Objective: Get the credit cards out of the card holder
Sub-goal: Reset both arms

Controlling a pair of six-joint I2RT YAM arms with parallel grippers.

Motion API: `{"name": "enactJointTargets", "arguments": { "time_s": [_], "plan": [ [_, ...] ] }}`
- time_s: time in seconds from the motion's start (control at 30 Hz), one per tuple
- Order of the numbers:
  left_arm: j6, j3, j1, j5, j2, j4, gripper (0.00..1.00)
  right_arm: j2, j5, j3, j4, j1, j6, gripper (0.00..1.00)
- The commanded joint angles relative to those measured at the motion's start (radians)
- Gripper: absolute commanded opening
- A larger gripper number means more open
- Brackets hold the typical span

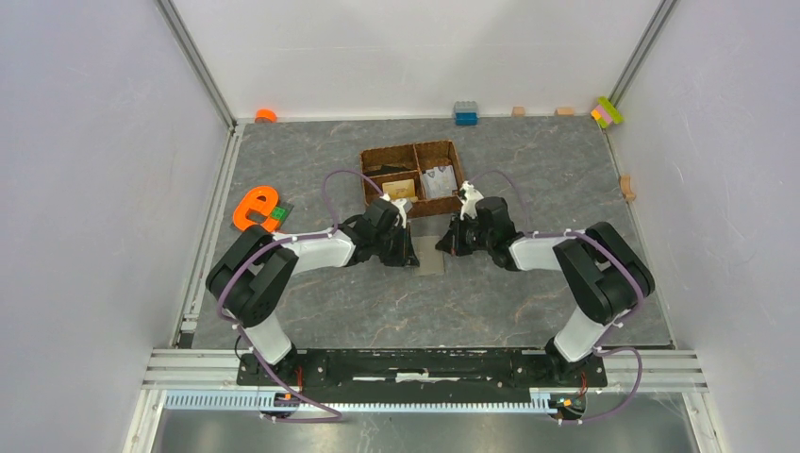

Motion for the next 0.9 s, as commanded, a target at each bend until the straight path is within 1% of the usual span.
{"name": "enactJointTargets", "arguments": {
  "time_s": [0.0,0.07,0.17,0.23,0.37,0.43,0.53,0.57,0.6,0.63,0.67,0.7,0.73,0.8,0.83,0.87],
  "plan": [
    [0.055,0.005,0.002,-0.018,-0.018,-0.01,0.17,0.025,-0.009,0.016,-0.057,-0.024,-0.017,0.0],
    [0.055,-0.006,0.001,-0.015,-0.041,0.001,0.17,-0.051,-0.005,-0.031,-0.014,-0.033,-0.012,0.0],
    [0.055,-0.091,0.0,-0.036,-0.166,0.101,0.2,-0.186,0.069,-0.081,-0.006,-0.037,-0.051,0.0],
    [0.057,-0.147,0.0,-0.082,-0.276,0.133,0.22,-0.271,0.125,-0.109,-0.009,-0.036,-0.075,0.0],
    [0.079,-0.236,0.001,-0.214,-0.492,0.142,0.28,-0.432,0.25,-0.173,0.016,-0.037,-0.116,0.01],
    [0.091,-0.279,0.001,-0.284,-0.6,0.147,0.33,-0.51,0.33,-0.208,0.025,-0.036,-0.148,0.07],
    [0.125,-0.334,0.001,-0.404,-0.752,0.145,0.45,-0.627,0.439,-0.271,0.051,-0.036,-0.255,0.2],
    [0.136,-0.348,0.001,-0.437,-0.796,0.139,0.53,-0.664,0.464,-0.304,0.071,-0.037,-0.286,0.24],
    [0.151,-0.367,0.0,-0.467,-0.831,0.138,0.58,-0.693,0.498,-0.333,0.11,-0.036,-0.312,0.3],
    [0.163,-0.387,0.001,-0.491,-0.868,0.149,0.66,-0.724,0.527,-0.374,0.152,-0.036,-0.325,0.35],
    [0.181,-0.41,0.0,-0.506,-0.894,0.168,0.75,-0.745,0.552,-0.414,0.218,-0.036,-0.339,0.43],
    [0.191,-0.427,0.0,-0.519,-0.923,0.178,0.81,-0.77,0.566,-0.47,0.297,-0.037,-0.354,0.72],
    [0.196,-0.444,0.0,-0.537,-0.948,0.19,0.85,-0.79,0.574,-0.528,0.37,-0.037,-0.385,0.97],
    [0.21,-0.465,0.001,-0.565,-0.977,0.205,0.98,-0.821,0.587,-0.618,0.525,-0.036,-0.463,0.98],
    [0.216,-0.471,0.001,-0.583,-0.985,0.206,1.0,-0.831,0.588,-0.667,0.588,-0.036,-0.501,0.98],
    [0.221,-0.475,0.0,-0.599,-0.991,0.206,1.0,-0.846,0.59,-0.697,0.623,-0.036,-0.549,0.98]
  ]
}}
